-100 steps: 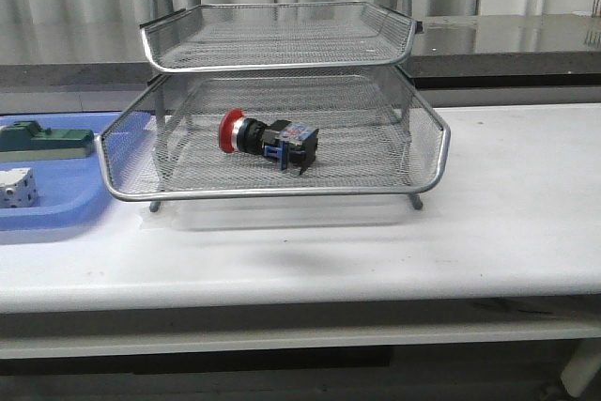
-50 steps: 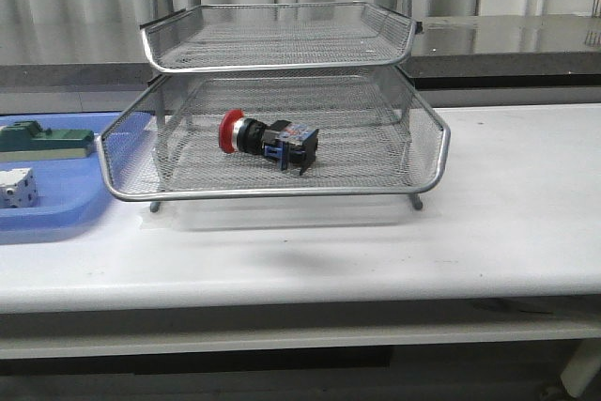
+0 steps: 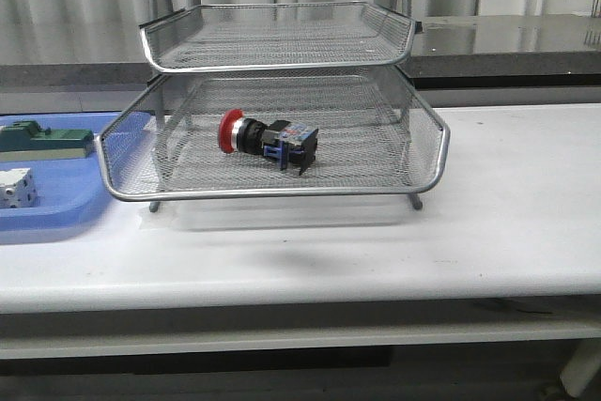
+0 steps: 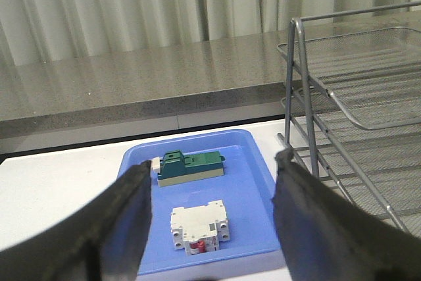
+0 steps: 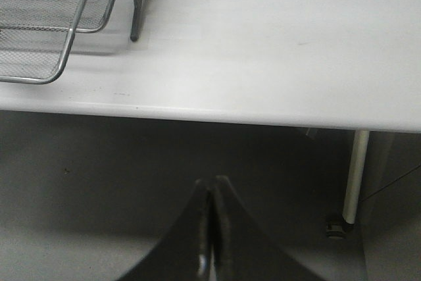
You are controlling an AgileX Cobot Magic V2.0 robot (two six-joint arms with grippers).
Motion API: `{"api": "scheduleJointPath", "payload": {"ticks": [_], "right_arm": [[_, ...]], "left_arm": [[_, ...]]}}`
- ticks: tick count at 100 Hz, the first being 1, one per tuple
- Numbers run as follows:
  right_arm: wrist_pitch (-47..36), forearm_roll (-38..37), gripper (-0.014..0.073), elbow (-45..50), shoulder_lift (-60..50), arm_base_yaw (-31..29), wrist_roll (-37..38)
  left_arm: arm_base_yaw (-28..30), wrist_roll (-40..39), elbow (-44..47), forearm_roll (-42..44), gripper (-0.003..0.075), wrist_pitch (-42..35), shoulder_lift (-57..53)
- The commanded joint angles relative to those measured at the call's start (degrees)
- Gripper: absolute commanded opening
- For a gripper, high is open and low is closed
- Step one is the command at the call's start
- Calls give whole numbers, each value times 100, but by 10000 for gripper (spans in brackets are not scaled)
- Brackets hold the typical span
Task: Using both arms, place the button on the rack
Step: 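Open the left gripper to release the button and withdraw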
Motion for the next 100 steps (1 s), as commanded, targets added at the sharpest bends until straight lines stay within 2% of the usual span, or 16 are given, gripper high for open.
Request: {"api": "scheduleJointPath", "payload": {"ticks": [1, 32, 100], "right_arm": [[-345, -102, -71, -189, 25, -19, -14], [-345, -102, -71, -189, 25, -19, -14], [-401, -19, -71, -189, 25, -19, -14]], "left_arm": [[6, -68, -153, -87, 343, -461, 39], [6, -68, -153, -87, -23, -461, 39], [6, -68, -153, -87, -21, -461, 39]]}}
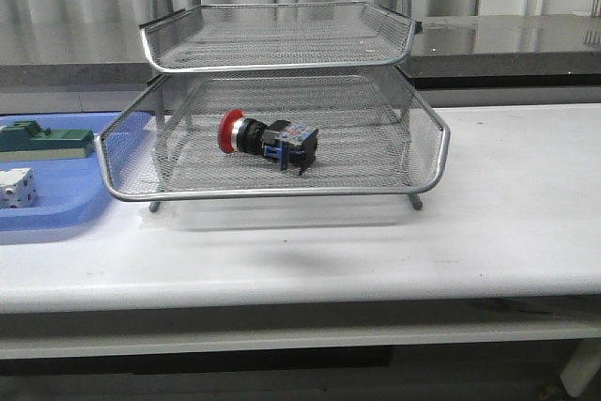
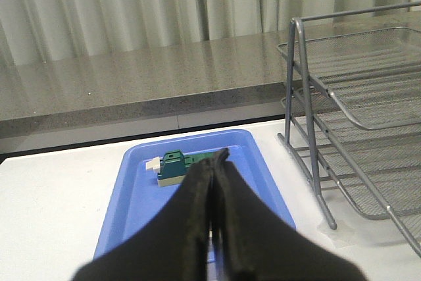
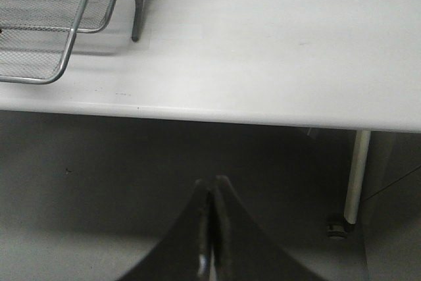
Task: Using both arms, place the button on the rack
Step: 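Open the left gripper to release the button and withdraw, then push the middle tier back into the rack with the right gripper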
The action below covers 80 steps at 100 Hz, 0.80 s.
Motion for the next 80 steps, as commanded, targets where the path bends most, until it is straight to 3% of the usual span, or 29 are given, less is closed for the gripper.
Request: {"api": "scheduleJointPath", "payload": {"ticks": [1, 43, 80], "right_arm": [[-410, -29, -71, -189, 25, -19, -14], [-1320, 464, -71, -189, 262, -19, -14], [-1876, 2342, -71, -189, 2384, 47, -91]], "left_arm": [[6, -64, -153, -83, -21, -461, 39], [6, -64, -153, -83, -21, -461, 39], [6, -64, -153, -83, -21, -461, 39]]}}
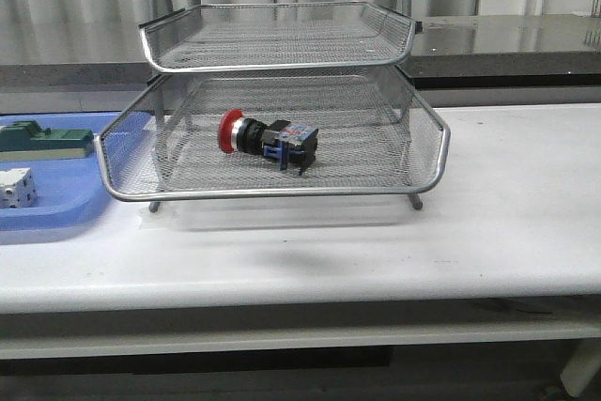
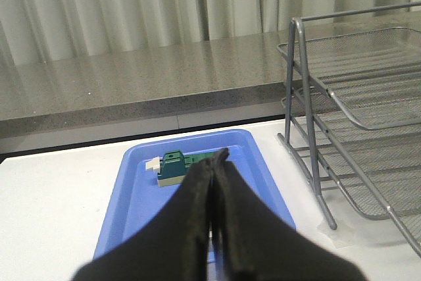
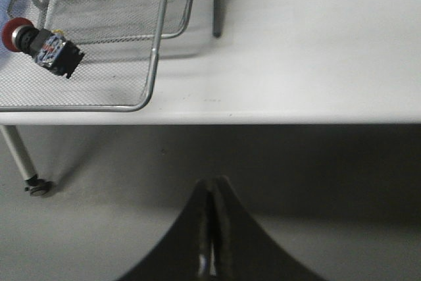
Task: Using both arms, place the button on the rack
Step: 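Push the middle tier back into the rack with the right gripper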
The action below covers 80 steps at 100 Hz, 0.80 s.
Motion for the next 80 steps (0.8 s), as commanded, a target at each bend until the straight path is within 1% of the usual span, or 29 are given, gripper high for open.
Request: {"api": "scheduleJointPath", "payload": {"ticks": [1, 9, 20, 49, 66, 80], "right_arm": [[-635, 602, -71, -189, 552, 57, -103], [-888, 933, -71, -189, 998, 188, -262], [-1199, 1307, -71, -189, 1593, 516, -427], [-2042, 1851, -71, -189, 2912, 1467, -427], [-2665, 2152, -71, -193, 3477, 1905, -427], [-3070, 2241, -71, -272, 3848, 2184, -427]], "left_arm": [[6, -64, -153, -83, -21, -461, 39], [6, -64, -153, -83, -21, -461, 39], [6, -64, -153, -83, -21, -461, 39], [6, -64, -153, -83, -21, -461, 39], [6, -64, -153, -83, -21, -461, 39], [6, -64, -153, -83, -21, -461, 39]]}}
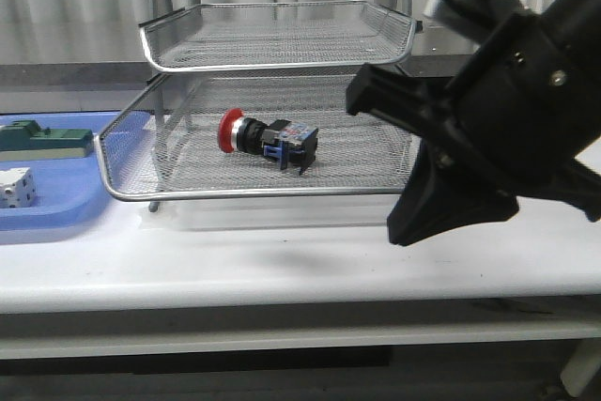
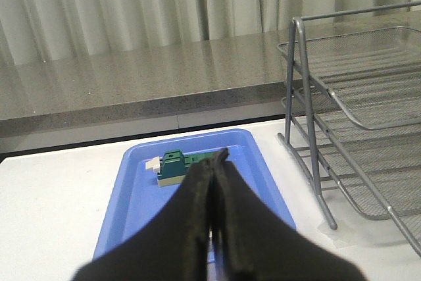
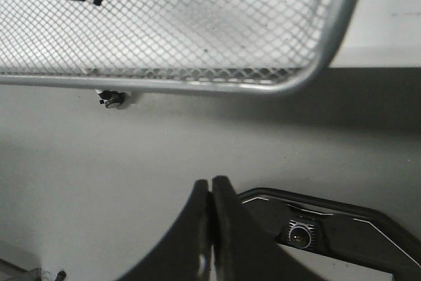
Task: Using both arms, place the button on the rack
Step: 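Push the middle tier back into the rack with the right gripper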
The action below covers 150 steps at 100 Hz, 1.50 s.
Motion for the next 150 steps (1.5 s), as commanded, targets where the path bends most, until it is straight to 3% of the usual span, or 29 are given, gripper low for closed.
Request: {"api": "scheduleJointPath", "payload": {"ticks": [1, 66, 115, 150], "right_arm": [[-521, 161, -71, -245, 86, 153, -85], [-838, 137, -71, -1478, 1280, 374, -253], [-886, -433, -71, -2665, 2097, 367, -296], [-1063, -620, -71, -3188, 2343, 75, -296]], "left_arm": [[6, -64, -153, -74, -21, -461, 39], [6, -64, -153, -74, -21, -461, 39], [6, -64, -153, -74, -21, -461, 39], [6, -64, -153, -74, -21, -471, 39]]}}
